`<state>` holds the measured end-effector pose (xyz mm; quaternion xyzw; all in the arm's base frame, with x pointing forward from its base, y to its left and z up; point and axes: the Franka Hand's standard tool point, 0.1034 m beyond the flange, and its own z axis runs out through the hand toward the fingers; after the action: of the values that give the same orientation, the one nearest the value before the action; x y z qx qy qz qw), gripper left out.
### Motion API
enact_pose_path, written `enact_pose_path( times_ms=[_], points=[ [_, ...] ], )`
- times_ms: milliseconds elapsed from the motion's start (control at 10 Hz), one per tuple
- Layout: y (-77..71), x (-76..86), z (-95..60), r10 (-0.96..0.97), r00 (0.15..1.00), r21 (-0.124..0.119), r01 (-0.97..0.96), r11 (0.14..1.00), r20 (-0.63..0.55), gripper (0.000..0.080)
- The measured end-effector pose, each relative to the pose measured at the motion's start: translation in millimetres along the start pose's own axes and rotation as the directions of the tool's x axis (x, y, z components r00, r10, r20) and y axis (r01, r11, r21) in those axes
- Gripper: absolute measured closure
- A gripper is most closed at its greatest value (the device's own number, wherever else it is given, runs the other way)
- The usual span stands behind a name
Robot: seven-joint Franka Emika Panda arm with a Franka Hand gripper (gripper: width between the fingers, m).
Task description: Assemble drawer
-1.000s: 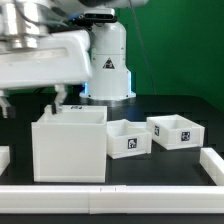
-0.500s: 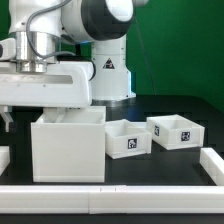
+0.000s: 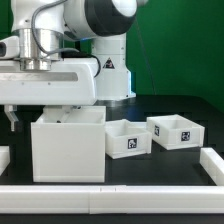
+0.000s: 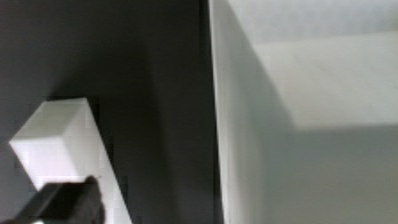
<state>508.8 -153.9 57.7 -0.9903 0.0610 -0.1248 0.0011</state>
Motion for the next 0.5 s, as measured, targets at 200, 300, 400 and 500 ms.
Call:
enact_pose_path(
  times_ms=[200,300,400,500],
  points=[
    [0.1,-0.4,0.3,0.000,1.000,0.000,0.000,1.000,0.001,0.0429],
    [0.1,-0.5,0.4,0.000,1.000,0.000,0.000,1.000,0.001,0.0631],
    [0.1,-0.6,0.5,0.000,1.000,0.000,0.000,1.000,0.001,0.0631],
    [0.1,-0.6,0.5,0.001,1.000,0.000,-0.001,1.000,0.001,0.0747]
  ],
)
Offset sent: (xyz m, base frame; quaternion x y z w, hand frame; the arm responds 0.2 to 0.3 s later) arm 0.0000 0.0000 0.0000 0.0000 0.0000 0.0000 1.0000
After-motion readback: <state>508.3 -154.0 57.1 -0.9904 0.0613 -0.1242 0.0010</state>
